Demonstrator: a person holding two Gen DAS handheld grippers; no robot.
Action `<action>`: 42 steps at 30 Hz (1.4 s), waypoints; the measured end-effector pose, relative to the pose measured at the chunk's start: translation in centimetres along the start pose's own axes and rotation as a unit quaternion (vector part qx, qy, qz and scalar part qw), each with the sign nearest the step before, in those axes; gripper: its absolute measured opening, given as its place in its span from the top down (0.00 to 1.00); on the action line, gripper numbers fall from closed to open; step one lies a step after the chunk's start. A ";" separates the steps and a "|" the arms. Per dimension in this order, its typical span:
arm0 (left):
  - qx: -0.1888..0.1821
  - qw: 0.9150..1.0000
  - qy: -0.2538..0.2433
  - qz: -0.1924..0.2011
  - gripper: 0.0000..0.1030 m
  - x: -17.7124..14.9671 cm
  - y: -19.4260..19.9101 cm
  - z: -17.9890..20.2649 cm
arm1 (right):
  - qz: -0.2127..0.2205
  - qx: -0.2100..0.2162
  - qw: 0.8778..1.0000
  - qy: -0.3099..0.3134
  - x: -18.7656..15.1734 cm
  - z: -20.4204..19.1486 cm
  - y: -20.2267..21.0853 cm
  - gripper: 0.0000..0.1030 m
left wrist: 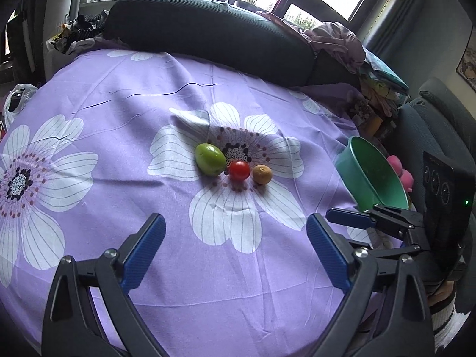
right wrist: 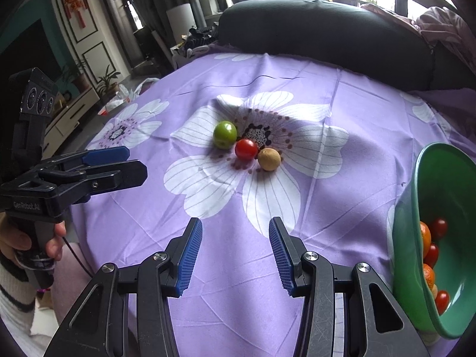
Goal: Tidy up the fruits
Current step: 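Move the right gripper back to the green lime on the cloth, then close the right gripper on the green lime and lift it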
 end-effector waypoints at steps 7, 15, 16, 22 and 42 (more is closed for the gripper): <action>-0.019 1.000 0.001 -0.006 0.21 2.6 -1.5 -0.7 | 0.004 0.029 1.000 0.011 1.9 -1.0 -1.4 0.54; -0.037 0.999 0.015 -0.034 0.31 4.7 -4.2 -1.8 | 0.006 0.043 0.998 0.037 5.6 -2.0 -4.9 0.54; -0.040 0.998 0.016 -0.038 0.34 4.8 -4.5 -1.8 | 0.006 0.047 0.998 0.034 6.0 -2.0 -5.4 0.54; -0.050 0.996 0.035 -0.059 0.39 5.5 -6.3 -2.2 | 0.006 0.052 0.998 0.035 7.5 -1.9 -7.8 0.54; -0.029 0.992 0.054 -0.111 0.67 5.8 -9.7 -4.0 | -0.045 0.045 0.997 0.054 8.4 -1.3 -12.8 0.57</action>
Point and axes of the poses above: each gripper's, at about its wrist camera, not at the fingertips, and y roughly against the way its jaws point, z to its right, x to its top, the point moved 8 cm from there along -y, roughly the way its jaws point, and after that the axes turned 1 degree about x, right-handed, at the moved point
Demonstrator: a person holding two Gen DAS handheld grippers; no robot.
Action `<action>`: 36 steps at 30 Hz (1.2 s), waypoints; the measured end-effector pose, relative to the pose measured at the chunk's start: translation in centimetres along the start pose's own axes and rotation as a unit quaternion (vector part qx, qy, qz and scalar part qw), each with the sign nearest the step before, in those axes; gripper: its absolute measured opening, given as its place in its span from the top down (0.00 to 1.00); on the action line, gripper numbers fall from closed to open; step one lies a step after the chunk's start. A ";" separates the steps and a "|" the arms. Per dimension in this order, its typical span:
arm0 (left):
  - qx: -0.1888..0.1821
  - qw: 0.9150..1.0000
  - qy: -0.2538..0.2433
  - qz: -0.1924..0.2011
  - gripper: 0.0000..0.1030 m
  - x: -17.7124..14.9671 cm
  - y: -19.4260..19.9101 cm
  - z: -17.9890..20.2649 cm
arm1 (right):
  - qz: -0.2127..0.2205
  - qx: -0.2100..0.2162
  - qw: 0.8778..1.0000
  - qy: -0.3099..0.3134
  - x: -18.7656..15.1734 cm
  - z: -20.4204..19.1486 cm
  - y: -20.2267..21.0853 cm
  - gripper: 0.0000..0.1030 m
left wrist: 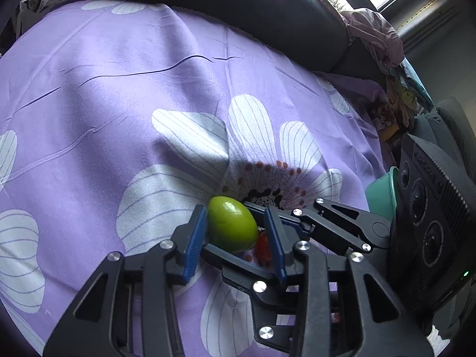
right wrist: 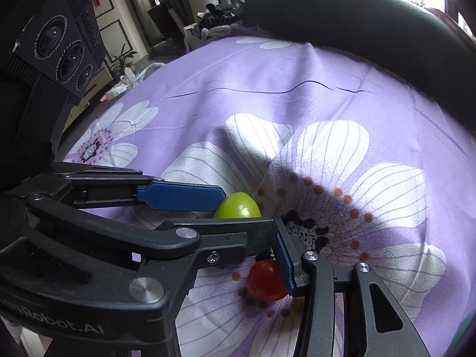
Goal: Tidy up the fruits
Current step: 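Close the right gripper on the green lime and lift it, then carry the lime into the green bowl and open the right gripper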
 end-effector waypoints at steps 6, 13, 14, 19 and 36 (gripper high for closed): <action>0.002 1.000 -0.002 0.003 0.68 0.0 0.1 0.0 | 0.007 -0.002 1.000 -0.014 -0.2 0.4 0.0 0.63; -0.003 0.999 -0.019 0.038 0.66 -0.9 2.1 1.9 | 0.030 -0.004 0.999 -0.009 -0.4 -0.3 1.9 0.63; -0.002 0.999 -0.025 0.043 0.66 -1.2 2.5 2.4 | 0.037 -0.003 0.999 -0.009 -0.5 -0.5 2.4 0.63; -0.003 0.997 -0.043 0.060 0.66 -2.8 3.8 4.6 | 0.060 -0.005 0.998 -0.009 -1.5 -1.3 5.1 0.63; -0.026 0.992 -0.116 0.054 0.66 -9.9 4.2 13.5 | 0.098 -0.034 0.992 -0.070 -9.5 -1.6 13.0 0.63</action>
Point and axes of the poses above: each gripper's, at about its wrist camera, not at the fingertips, and y roughly against the way its jaws point, z to its right, x to its top, the point moved 8 cm from there along -y, roughly the way its jaws point, and after that the axes turned 1 degree about x, right-handed, at the moved point
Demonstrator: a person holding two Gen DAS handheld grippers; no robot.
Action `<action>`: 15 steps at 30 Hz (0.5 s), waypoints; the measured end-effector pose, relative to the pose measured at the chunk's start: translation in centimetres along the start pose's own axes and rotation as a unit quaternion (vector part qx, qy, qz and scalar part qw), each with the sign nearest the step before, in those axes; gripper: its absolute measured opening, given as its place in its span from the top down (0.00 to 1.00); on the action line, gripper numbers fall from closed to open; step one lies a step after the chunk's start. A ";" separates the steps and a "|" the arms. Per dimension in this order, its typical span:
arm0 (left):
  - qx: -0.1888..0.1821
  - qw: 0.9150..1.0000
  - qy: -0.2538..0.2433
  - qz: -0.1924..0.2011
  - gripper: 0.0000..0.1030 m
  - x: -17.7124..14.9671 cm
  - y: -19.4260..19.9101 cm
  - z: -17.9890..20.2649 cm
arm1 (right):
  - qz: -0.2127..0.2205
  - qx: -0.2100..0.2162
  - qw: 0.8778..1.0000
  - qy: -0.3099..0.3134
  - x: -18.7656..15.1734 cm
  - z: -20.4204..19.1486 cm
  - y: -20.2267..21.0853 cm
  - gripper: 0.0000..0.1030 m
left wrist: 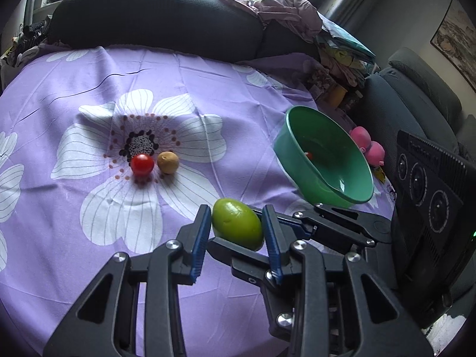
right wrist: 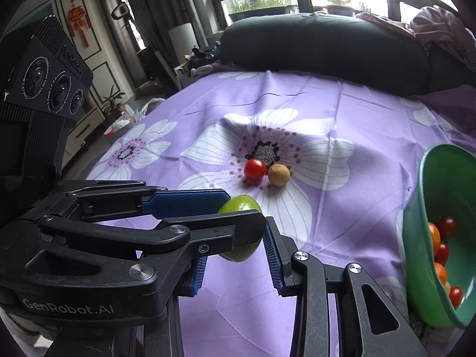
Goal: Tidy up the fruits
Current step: 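Carry the lime into the green bowl and open the right gripper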
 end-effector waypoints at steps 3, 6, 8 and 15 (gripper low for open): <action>-0.001 1.000 -0.018 -0.001 0.66 -0.3 0.0 1.5 | 0.007 -0.002 1.000 -0.014 -0.7 0.6 1.4 0.63; -0.007 1.000 -0.029 -0.002 0.66 -0.4 -0.1 2.7 | 0.017 -0.010 0.999 -0.025 -1.2 1.5 3.0 0.63; -0.011 0.999 -0.037 -0.001 0.66 -0.3 -0.1 3.6 | 0.020 -0.013 0.999 -0.028 -1.3 1.7 3.4 0.63; -0.018 0.997 -0.075 0.002 0.66 0.8 -0.5 6.5 | 0.045 -0.028 0.998 -0.043 -1.2 3.2 5.8 0.63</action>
Point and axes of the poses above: each gripper's, at about its wrist camera, not at the fingertips, and y roughly against the way its jaws point, z to its right, x to its top, the point moved 8 cm from there along -y, roughly the way its jaws point, and after that the axes turned 1 degree about x, right-handed, at the moved point
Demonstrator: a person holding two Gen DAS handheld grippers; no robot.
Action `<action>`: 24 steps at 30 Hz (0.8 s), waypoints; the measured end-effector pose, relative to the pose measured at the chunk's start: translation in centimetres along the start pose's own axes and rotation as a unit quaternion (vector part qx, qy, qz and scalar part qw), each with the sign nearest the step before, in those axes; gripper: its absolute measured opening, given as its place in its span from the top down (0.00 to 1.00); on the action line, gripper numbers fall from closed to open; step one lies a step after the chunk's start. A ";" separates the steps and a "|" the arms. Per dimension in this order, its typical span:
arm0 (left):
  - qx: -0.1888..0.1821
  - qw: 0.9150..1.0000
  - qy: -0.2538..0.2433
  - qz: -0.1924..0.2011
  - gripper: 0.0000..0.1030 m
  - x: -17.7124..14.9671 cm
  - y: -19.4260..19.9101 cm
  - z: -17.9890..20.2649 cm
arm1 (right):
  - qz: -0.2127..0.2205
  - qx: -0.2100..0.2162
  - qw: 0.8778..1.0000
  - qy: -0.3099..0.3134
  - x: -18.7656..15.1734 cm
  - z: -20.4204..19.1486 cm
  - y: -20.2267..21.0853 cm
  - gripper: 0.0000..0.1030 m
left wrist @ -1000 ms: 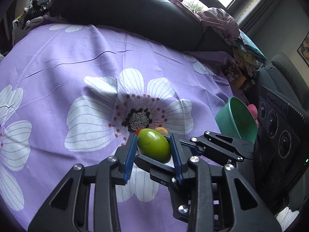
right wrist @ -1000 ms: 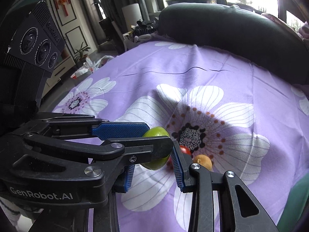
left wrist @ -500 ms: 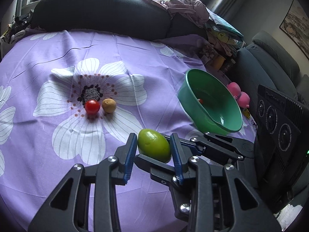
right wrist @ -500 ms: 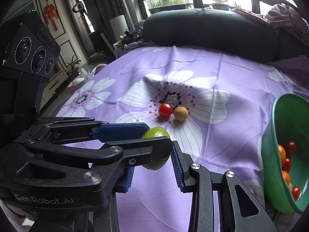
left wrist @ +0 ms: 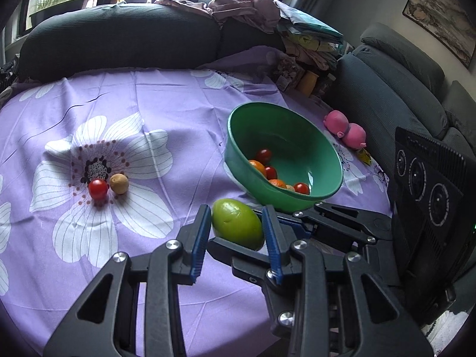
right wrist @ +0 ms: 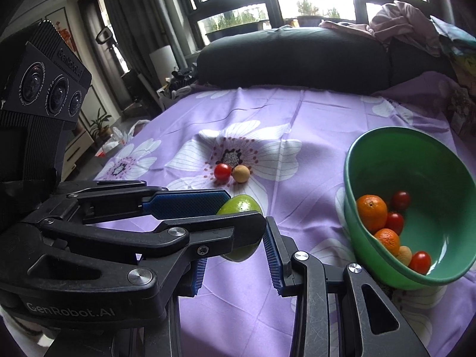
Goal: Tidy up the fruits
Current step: 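Carry the lime into the green bowl and open the right gripper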
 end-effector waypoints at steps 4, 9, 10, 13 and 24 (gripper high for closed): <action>-0.007 1.000 -0.020 0.003 0.66 1.3 -0.5 1.5 | 0.019 -0.009 1.000 -0.010 0.6 1.2 1.3 0.63; -0.017 0.999 -0.044 0.006 0.66 2.7 -1.4 3.3 | 0.043 -0.027 0.998 -0.023 1.5 3.3 3.0 0.63; -0.019 0.999 -0.048 0.007 0.66 3.0 -1.6 3.7 | 0.043 -0.027 0.998 -0.023 1.5 3.3 3.0 0.63; -0.026 0.998 -0.059 0.006 0.66 3.7 -2.3 4.6 | 0.052 -0.037 0.997 -0.031 1.8 4.5 3.6 0.63; -0.048 0.996 -0.077 -0.010 0.66 5.2 -5.6 6.9 | 0.062 -0.063 0.994 -0.061 2.2 8.7 4.2 0.63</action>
Point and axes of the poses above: each gripper's, at about its wrist camera, not at the fingertips, and y roughly against the way its jaws point, z to its right, x to its top, the point moved 8 cm from there along -y, roughly the way its jaws point, and after that the axes turned 1 degree about x, right-handed, at the moved point
